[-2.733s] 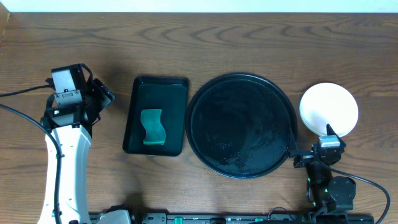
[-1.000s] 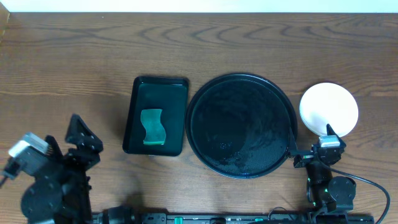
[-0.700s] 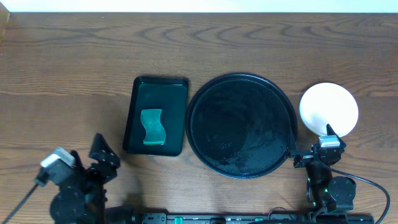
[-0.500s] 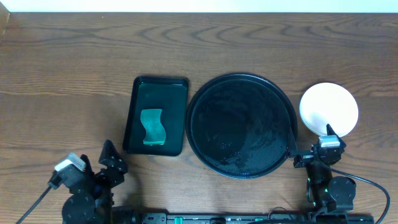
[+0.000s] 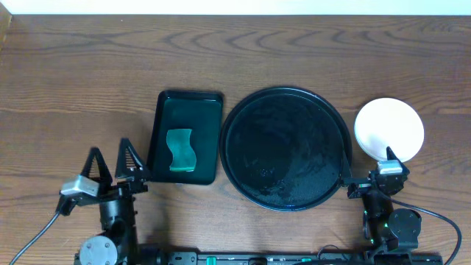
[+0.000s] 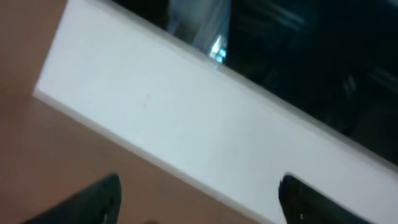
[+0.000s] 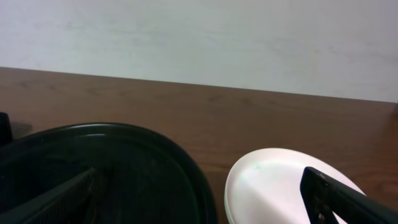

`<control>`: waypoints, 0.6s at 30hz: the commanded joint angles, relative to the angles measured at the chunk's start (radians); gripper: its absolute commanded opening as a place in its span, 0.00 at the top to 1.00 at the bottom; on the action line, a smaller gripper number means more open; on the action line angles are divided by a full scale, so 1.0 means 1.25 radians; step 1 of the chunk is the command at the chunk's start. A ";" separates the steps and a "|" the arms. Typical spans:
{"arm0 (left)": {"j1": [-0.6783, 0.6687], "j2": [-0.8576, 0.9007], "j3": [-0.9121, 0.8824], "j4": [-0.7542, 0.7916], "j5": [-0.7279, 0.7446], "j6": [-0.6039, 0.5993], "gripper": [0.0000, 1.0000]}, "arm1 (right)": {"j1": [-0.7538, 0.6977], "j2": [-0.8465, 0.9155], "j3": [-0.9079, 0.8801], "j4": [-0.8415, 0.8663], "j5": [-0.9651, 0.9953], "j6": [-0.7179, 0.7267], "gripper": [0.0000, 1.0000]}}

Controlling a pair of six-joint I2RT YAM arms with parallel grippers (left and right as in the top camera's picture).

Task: Clean dirty plates on tray and stack at the side

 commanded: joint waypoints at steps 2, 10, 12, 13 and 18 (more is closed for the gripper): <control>-0.004 -0.007 -0.097 0.145 -0.007 0.000 0.19 | 0.012 -0.005 -0.001 -0.003 -0.003 -0.010 0.01; -0.004 -0.007 -0.194 0.211 -0.004 0.000 0.19 | 0.012 -0.005 -0.001 -0.003 -0.003 -0.010 0.01; -0.004 -0.007 -0.207 0.211 -0.004 0.000 0.19 | 0.012 -0.005 -0.001 -0.003 -0.003 -0.010 0.01; -0.004 -0.007 -0.210 0.194 -0.005 0.001 0.19 | 0.012 -0.005 -0.001 -0.003 -0.003 -0.010 0.01; -0.004 -0.007 -0.210 0.085 -0.003 0.003 0.19 | 0.012 -0.005 -0.001 -0.003 -0.003 -0.010 0.01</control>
